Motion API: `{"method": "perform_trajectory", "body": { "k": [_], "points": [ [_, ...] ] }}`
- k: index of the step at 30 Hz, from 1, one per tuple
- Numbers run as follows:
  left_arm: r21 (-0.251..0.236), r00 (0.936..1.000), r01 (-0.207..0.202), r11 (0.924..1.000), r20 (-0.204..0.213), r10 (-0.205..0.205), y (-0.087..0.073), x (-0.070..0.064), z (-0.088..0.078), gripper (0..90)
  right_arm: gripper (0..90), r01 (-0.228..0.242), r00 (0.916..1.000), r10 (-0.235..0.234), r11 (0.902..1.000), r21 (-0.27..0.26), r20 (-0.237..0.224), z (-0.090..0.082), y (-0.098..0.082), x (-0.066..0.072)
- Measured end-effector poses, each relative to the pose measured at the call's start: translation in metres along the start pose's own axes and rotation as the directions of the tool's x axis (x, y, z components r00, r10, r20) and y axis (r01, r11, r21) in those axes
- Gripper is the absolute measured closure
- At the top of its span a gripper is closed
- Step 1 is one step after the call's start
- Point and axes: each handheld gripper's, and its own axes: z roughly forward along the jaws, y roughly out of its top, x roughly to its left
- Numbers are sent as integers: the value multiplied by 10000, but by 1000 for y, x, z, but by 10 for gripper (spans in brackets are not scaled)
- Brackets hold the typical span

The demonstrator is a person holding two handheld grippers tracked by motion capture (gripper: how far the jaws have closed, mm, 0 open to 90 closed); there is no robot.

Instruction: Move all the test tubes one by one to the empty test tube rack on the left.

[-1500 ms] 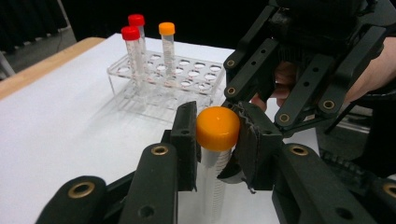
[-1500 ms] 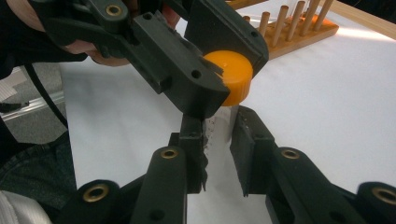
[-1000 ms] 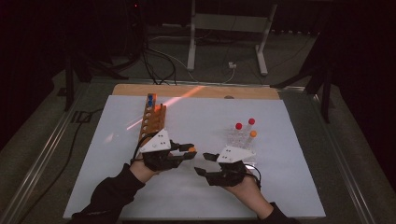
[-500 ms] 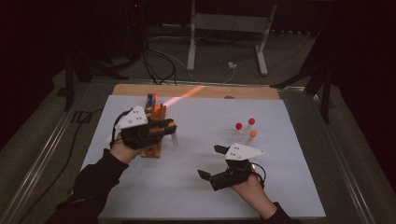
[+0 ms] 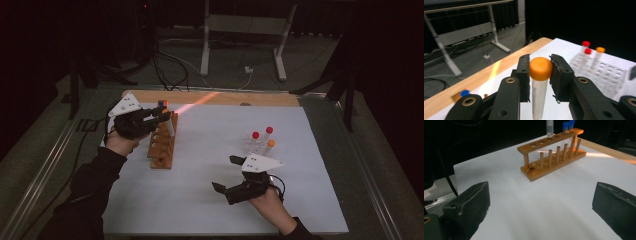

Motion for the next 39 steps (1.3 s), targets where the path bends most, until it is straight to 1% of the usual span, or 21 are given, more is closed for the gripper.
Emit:
{"method": "perform_trajectory", "body": {
  "k": [1, 5, 10, 12, 16, 18, 20, 21, 22, 24, 26, 28, 36, 38, 39],
  "points": [
    [-11, 10000, 71, 10000, -32, -71, -1, 3, 0, 718, 11, -9, 10000, 9, 10000, 5, -34, 0, 0, 0],
    [29, 9986, 235, 9997, -477, -234, -4, 17, 3, 718, 12, 56, 10000, -56, 10000, 43, -31, 0, 0, 1],
    [84, 9953, 265, 9996, -929, -256, -7, 30, 6, 718, 12, 69, 10000, -69, 9999, 78, -55, 0, 0, 0],
    [33, 9939, 363, 9993, -1040, -357, -9, 35, 6, 718, 12, 53, 10000, -53, 10000, 49, -58, 0, 0, 0],
    [61, 9902, 340, 9994, -1355, -329, -12, 43, 9, 718, 12, 66, 10000, -66, 10000, 41, -38, 0, -1, 0],
    [6, 9890, 448, 9990, -1414, -442, -14, 46, 11, 718, 12, 38, 10000, -37, 10000, 45, -43, 0, -1, 0],
    [-4, 9872, 457, 9990, -1530, -453, -15, 49, 13, 718, 12, 51, 10000, -51, 10000, 50, -21, 0, -1, 0],
    [-18, 9868, 538, 9986, -1528, -534, -16, 51, 14, 717, 12, 40, 10000, -40, 10000, 62, -40, 0, -1, 0],
    [8, 9853, 509, 9987, -1636, -501, -17, 53, 15, 717, 12, 45, 10000, -45, 10000, 60, -52, 0, -1, 0],
    [24, 9840, 640, 9979, -1670, -627, -20, 56, 18, 717, 12, 65, 10000, -64, 10000, 67, -68, 0, -1, 0],
    [174, 9815, 565, 9983, -1839, -523, -23, 58, 20, 718, 12, 63, 10000, -62, 10000, 40, -74, -1, -1, 0],
    [193, 9807, 725, 9972, -1836, -678, -27, 60, 22, 718, 12, 46, 10000, -46, 10000, 43, -84, -1, -1, 0],
    [563, 9800, 929, 9941, -1815, -813, -42, 62, 32, 717, 12, -40, 9999, 40, 10000, 22, -124, -2, -2, -1],
    [600, 9797, 1040, 9928, -1784, -919, -45, 62, 34, 717, 12, -21, 10000, 21, 10000, 46, -97, -1, -2, -1],
    [651, 9799, 1025, 9926, -1785, -895, -47, 62, 36, 718, 12, -12, 10000, 13, 10000, 49, -89, -1, -2, -1]
  ]
}}
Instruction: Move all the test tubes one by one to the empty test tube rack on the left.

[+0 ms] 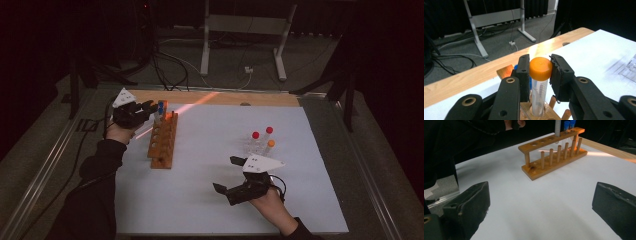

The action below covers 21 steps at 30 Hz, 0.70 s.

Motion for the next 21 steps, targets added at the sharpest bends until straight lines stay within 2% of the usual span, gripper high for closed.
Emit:
{"method": "perform_trajectory", "body": {
  "k": [14, 21],
  "points": [
    [562, 10000, 68, 9984, -40, -66, -24, -2, 18, 717, 12, -52, 9999, 51, 9999, -89, -108, -2, 0, 0],
    [438, 9998, 180, 9989, -62, -178, -28, -2, 20, 716, 12, -96, 9999, 95, 9999, -72, -114, -2, -1, -1]
  ]
}}
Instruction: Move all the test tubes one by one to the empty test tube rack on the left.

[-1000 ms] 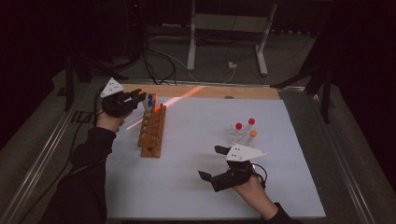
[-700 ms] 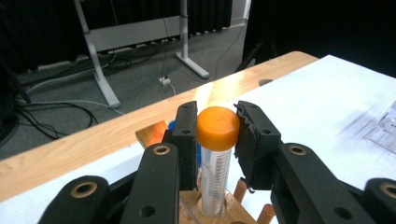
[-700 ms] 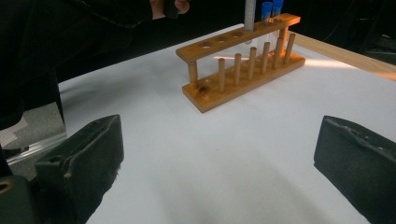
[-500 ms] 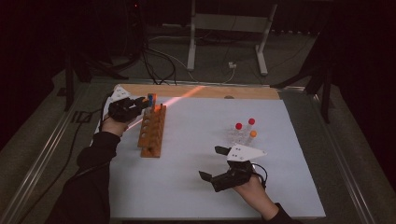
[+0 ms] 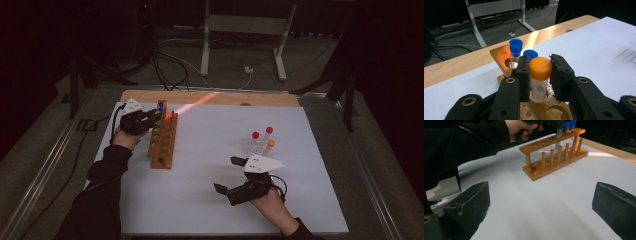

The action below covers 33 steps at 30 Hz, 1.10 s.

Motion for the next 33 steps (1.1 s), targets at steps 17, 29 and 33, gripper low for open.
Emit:
{"method": "perform_trajectory", "body": {
  "k": [17, 29, 33],
  "points": [
    [-78, 9981, 233, 9997, 570, -228, 9, -13, -27, 357, 12, 195, 9995, -189, 9995, -246, 270, -11, 7, -5],
    [-665, 9725, 220, 9975, 2329, -59, 8, -55, -62, 64, 12, -94, 9885, 188, 9980, -629, 1502, -41, 13, -38],
    [-658, 9577, 160, 9977, 2878, 36, 7, -68, -69, 26, 12, -79, 9777, 188, 9986, -532, 2091, -52, 13, -50]
  ]
}}
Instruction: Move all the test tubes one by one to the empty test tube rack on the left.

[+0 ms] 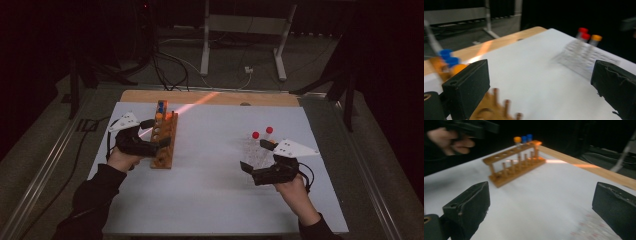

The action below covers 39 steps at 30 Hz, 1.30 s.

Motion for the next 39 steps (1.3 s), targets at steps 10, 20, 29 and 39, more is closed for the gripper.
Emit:
{"method": "perform_trajectory", "body": {
  "k": [10, 20, 29, 39],
  "points": [
    [411, 9929, -262, 9988, 1171, 213, -11, -31, 6, 25, 12, -276, 9911, 255, 9995, 144, 1310, -14, -5, -33],
    [494, 9827, -440, 9978, 1819, 343, -16, -48, 15, 26, 12, -694, 9752, 565, 9962, 531, 2140, -17, -18, -58],
    [583, 9788, -604, 9965, 1991, 477, -18, -56, 19, 25, 161, -1039, 9647, 808, 9913, 802, 2508, -9, -35, -74],
    [634, 9798, -682, 9957, 1923, 549, -19, -57, 19, 26, 509, -789, 9690, 290, 9775, 1959, 2455, 8, -52, -77]
  ]
}}
